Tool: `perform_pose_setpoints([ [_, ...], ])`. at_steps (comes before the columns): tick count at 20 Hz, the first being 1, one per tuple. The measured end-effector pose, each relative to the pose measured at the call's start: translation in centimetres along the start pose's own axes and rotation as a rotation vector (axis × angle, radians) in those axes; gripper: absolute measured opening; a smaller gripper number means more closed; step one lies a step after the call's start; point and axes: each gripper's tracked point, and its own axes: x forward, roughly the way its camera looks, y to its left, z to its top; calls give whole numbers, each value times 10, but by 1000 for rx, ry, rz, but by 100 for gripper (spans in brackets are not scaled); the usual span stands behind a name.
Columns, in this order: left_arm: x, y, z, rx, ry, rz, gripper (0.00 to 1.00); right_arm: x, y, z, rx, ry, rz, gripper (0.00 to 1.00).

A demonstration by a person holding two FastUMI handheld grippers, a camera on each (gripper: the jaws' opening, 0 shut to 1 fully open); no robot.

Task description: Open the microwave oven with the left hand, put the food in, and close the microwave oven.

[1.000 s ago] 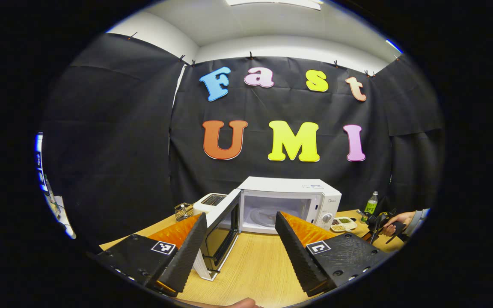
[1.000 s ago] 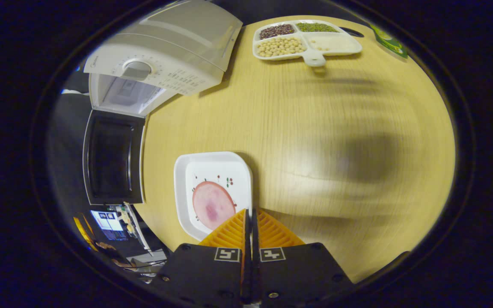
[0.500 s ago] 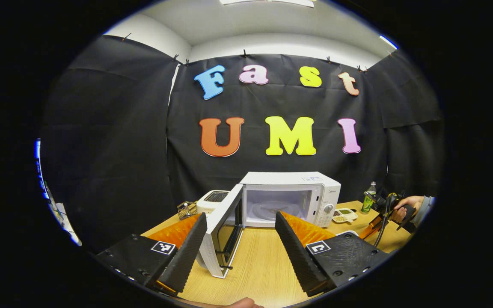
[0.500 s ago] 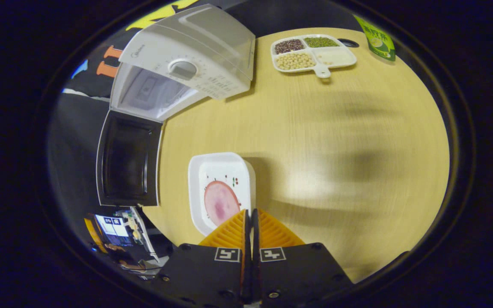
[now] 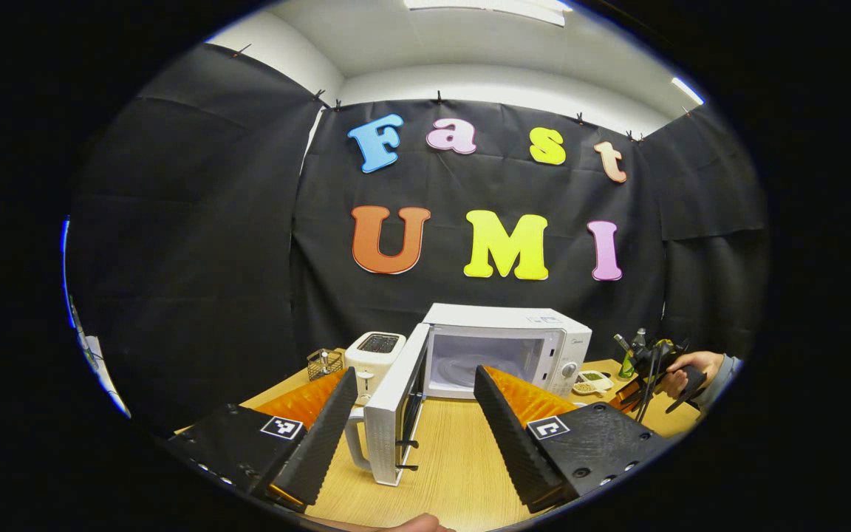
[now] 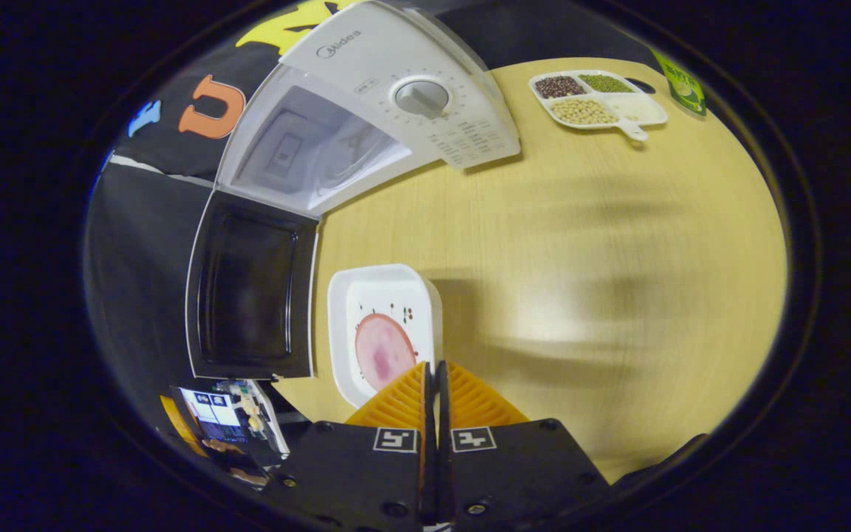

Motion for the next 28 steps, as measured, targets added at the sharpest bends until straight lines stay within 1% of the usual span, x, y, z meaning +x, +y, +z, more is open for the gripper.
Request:
perform_pose_setpoints([
  [2,-6,5,4,5,-13,-2,94,17,16,4,56,-45,-1,4],
  [4,-7,13,8,19,-15,17,95,33,34,9,110,-98,15,4],
  [7,-3,21,11,19,-12,49,95,56,60,14,251,-155,74,4],
  [9,-3,23,11,17,-10,54,95,65,70,20,385,-210,83,4],
  [10,-3,24,10,22,-7,55,95,70,72,29,440,-261,74,0],
  [11,-3,28,10,28,-2,64,95,73,76,39,492,-318,72,4],
  [13,-3,34,5,33,13,85,95,75,87,60,578,-426,87,4],
  [14,-4,35,3,33,18,90,95,75,95,67,619,-461,101,4],
  [17,-2,39,-1,38,28,108,95,87,111,91,735,-491,148,4],
  [18,0,40,-2,39,30,113,95,89,114,99,771,-528,153,0],
  [19,1,41,1,35,24,119,95,93,113,110,802,-572,148,4],
  [22,4,43,4,29,18,127,95,102,95,137,891,-722,73,4],
  [23,6,45,3,32,24,134,95,105,94,143,918,-748,63,4],
  [24,7,46,1,37,30,139,95,108,95,150,936,-768,60,4],
  [25,10,46,0,45,34,144,95,113,99,156,938,-771,68,0],
  [26,11,48,-1,51,35,152,95,118,105,161,936,-762,82,4],
  [28,16,52,-2,54,38,165,95,129,117,175,907,-742,111,4],
])
